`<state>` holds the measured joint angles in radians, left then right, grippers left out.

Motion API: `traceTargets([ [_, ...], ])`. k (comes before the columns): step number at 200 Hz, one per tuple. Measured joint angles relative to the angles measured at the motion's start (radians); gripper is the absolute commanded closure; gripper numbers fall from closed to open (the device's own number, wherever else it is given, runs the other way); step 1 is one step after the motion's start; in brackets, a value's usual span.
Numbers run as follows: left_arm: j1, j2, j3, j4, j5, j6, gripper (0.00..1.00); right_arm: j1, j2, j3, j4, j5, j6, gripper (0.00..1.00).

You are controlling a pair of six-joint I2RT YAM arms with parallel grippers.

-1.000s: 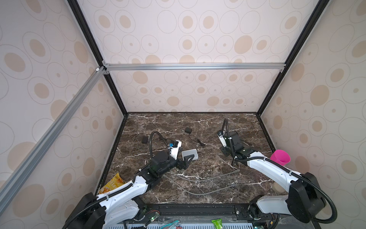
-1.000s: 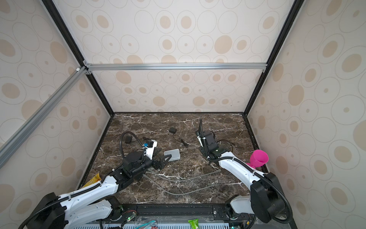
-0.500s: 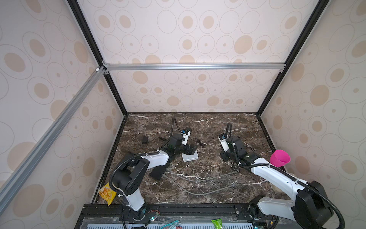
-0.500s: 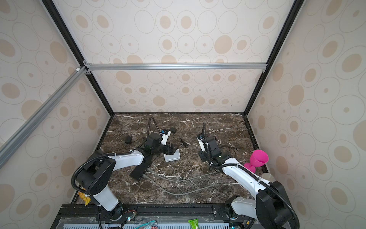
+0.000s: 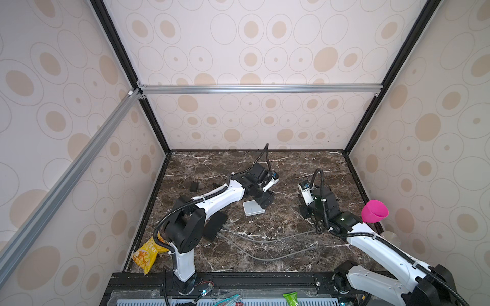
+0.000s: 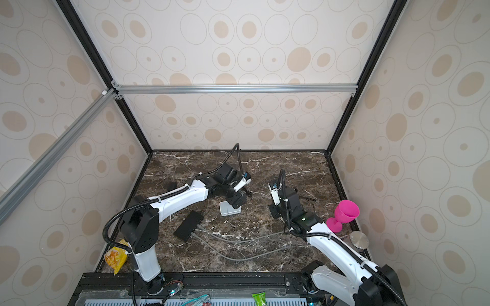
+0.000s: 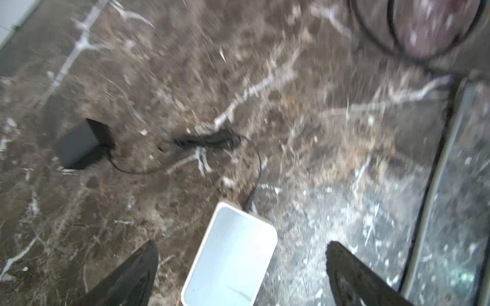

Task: Insert the plug into the switch port
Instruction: 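Lower the left gripper onto the white router and close on it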

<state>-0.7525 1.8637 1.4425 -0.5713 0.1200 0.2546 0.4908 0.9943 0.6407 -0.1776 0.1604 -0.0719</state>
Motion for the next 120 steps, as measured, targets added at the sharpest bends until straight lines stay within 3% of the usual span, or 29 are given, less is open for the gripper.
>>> traceTargets([
  [53, -0.029, 0.111, 0.001, -0.145, -0.129, 0.287, 0.02, 0.0, -0.075, -0.016, 0.006, 0.0, 0.0, 1.0],
  [120, 0.053, 0.203, 0.118, -0.223, -0.061, 0.36, 0.02, 0.0, -0.086, -0.029, 0.014, -0.026, 0.0, 1.0],
])
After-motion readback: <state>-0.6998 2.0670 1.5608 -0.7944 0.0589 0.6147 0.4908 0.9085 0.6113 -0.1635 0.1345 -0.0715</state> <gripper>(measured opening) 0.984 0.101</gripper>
